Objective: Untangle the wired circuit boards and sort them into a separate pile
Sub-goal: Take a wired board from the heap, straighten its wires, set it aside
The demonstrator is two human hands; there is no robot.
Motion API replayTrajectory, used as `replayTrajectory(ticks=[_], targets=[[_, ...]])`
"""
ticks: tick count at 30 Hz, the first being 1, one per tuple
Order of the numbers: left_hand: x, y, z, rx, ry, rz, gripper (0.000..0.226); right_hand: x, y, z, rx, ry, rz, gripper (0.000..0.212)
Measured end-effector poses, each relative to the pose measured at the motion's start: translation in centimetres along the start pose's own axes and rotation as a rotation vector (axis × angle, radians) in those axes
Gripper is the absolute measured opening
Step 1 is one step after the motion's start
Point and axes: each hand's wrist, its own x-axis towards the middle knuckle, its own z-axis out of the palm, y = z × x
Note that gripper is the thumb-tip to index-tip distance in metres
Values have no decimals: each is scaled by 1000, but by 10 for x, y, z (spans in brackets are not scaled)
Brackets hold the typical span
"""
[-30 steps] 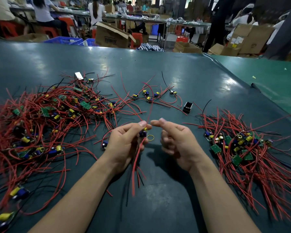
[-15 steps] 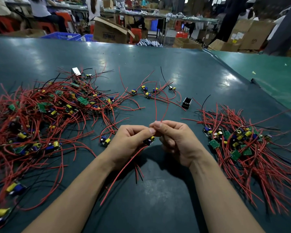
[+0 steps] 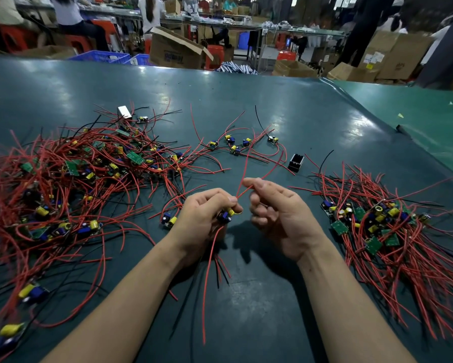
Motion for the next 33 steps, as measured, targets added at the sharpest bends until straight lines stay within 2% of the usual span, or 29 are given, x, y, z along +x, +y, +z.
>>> replayTrajectory(ticks=[4, 9, 15, 18, 20, 24, 29, 33], targets=[[-3, 2, 1, -8, -50, -18, 25, 0, 3, -2, -147, -26, 53, 23], [-5, 6, 2, -9, -82, -37, 28, -3, 4, -3, -236, -48, 71, 20], [-5, 5, 1, 64, -65, -22, 17, 6, -2, -4, -1, 271, -94, 7], [-6, 4, 1, 94, -87, -15, 17, 8, -4, -7, -24, 374, -168, 20], [-5, 3, 0, 87, -94, -20, 18, 7, -4, -6, 24, 351, -121, 26], [-5, 4, 0, 71, -109, -23, 19, 6, -6, -5, 353, 226, 64, 26], [-3, 2, -2, 1, -107, -40, 18, 6, -8, -4, 360, 217, 57, 18], [-3, 1, -3, -25, -119, -38, 17, 5, -9, -4, 415, 164, 71, 27]])
